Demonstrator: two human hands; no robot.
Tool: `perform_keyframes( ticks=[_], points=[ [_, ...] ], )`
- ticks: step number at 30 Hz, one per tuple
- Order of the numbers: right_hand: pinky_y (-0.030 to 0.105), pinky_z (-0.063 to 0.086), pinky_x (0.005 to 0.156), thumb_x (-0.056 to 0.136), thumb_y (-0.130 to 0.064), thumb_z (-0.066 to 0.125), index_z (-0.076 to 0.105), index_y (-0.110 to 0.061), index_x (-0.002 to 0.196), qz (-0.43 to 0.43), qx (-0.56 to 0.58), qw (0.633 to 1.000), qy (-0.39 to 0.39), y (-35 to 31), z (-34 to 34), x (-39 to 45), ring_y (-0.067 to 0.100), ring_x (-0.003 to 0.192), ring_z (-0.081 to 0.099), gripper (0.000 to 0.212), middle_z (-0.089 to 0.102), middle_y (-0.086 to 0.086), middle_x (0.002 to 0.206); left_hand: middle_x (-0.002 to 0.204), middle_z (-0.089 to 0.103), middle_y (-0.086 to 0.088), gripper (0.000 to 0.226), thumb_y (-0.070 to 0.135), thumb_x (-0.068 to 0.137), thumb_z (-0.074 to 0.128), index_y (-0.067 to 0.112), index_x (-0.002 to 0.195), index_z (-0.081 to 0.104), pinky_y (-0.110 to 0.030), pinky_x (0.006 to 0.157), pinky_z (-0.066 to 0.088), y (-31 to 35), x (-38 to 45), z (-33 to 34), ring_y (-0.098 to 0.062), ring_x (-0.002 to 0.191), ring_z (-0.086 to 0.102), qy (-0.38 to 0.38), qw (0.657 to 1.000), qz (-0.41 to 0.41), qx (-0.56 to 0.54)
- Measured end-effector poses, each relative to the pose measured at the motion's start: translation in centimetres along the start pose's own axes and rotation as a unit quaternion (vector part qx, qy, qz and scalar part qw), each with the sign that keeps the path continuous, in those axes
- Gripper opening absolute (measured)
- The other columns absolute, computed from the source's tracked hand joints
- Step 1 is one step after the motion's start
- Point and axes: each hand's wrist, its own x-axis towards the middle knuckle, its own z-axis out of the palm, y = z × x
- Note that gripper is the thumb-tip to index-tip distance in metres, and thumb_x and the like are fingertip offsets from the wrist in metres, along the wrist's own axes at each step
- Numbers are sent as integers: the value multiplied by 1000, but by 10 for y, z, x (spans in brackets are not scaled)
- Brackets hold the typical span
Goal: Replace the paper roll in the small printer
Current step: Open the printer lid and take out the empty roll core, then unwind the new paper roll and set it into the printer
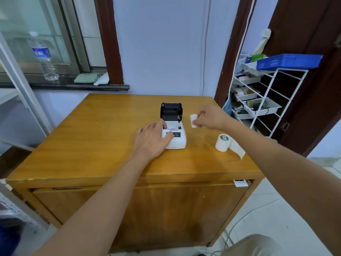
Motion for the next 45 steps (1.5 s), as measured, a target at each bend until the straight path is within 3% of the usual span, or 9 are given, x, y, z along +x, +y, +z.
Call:
perform_keyframes(
  ticks=[4, 10, 14, 17, 21, 24, 27, 33, 45],
  points=[
    [34, 48, 62, 83, -31, 75, 73, -18, 95, 43, -90, 995, -10, 11, 11, -10, 23, 84, 68, 18, 72, -2, 82, 116, 70, 2, 38, 60, 89, 32, 31, 108, 48, -39, 91, 34, -2, 1, 1, -22, 122, 51, -3, 1000, -5, -2],
    [30, 39, 57, 84, -44, 76, 76, -12, 98, 65, -147, 987, -15, 13, 19, -15, 23, 85, 67, 35, 77, 9, 97, 122, 68, -3, 33, 50, 97, 45, 30, 122, 52, -37, 89, 35, -3, 2, 1, -21, 132, 43, -2, 999, 9, -31],
    [34, 48, 73, 89, -49, 71, 62, -25, 134, 33, -188, 982, 2, 3, 12, -19, 25, 107, 66, 52, 72, -1, 106, 118, 69, -1, 40, 51, 97, 49, 25, 127, 51, -39, 89, 41, -2, 1, -2, -19, 137, 41, 8, 999, -1, -41],
    [33, 41, 60, 95, -40, 65, 53, -26, 139, -2, -159, 986, 46, -6, 12, -21, 21, 82, 63, 48, 63, -5, 76, 110, 67, 2, 41, 54, 96, 49, 25, 126, 50, -37, 81, 43, -2, 1, -1, -18, 136, 42, 6, 999, -5, -41],
    [32, 42, 59, 98, -34, 57, 65, -27, 122, -28, -107, 992, 66, -25, 20, -23, 19, 82, 63, 26, 62, -8, 74, 90, 58, 5, 39, 55, 96, 49, 25, 121, 51, -36, 75, 41, -3, 0, -1, -18, 130, 47, 2, 999, -4, -52],
    [36, 51, 67, 100, -32, 54, 66, -25, 119, -39, -43, 997, 51, -39, 34, -25, 18, 80, 64, 23, 61, -11, 78, 101, 66, -2, 41, 53, 95, 52, 25, 124, 51, -40, 83, 48, -1, -1, -3, -20, 130, 49, 4, 997, -10, -78],
    [33, 38, 57, 103, -31, 52, 58, -21, 132, -46, -10, 998, 44, -42, 55, -28, 16, 71, 56, 31, 54, -10, 74, 116, 69, -4, 46, 51, 95, 56, 27, 132, 46, -41, 87, 50, 0, -2, -5, -23, 127, 51, 9, 995, -19, -99],
    [36, 43, 62, 106, -46, 45, 53, -28, 136, 1, 109, 988, 111, -24, 95, -46, 15, 67, 58, 36, 58, -6, 71, 118, 68, -2, 50, 55, 91, 55, 32, 133, 40, -44, 87, 52, -3, -3, -5, -19, 119, 56, -17, 988, -39, -150],
    [33, 46, 63, 108, -50, 42, 56, -26, 138, -3, 109, 981, 160, -24, 104, -59, 11, 75, 61, 41, 61, -6, 78, 132, 65, 6, 59, 59, 88, 52, 36, 140, 36, -49, 95, 51, -3, -3, -9, -20, 121, 58, -45, 983, -48, -172]
  ],
)
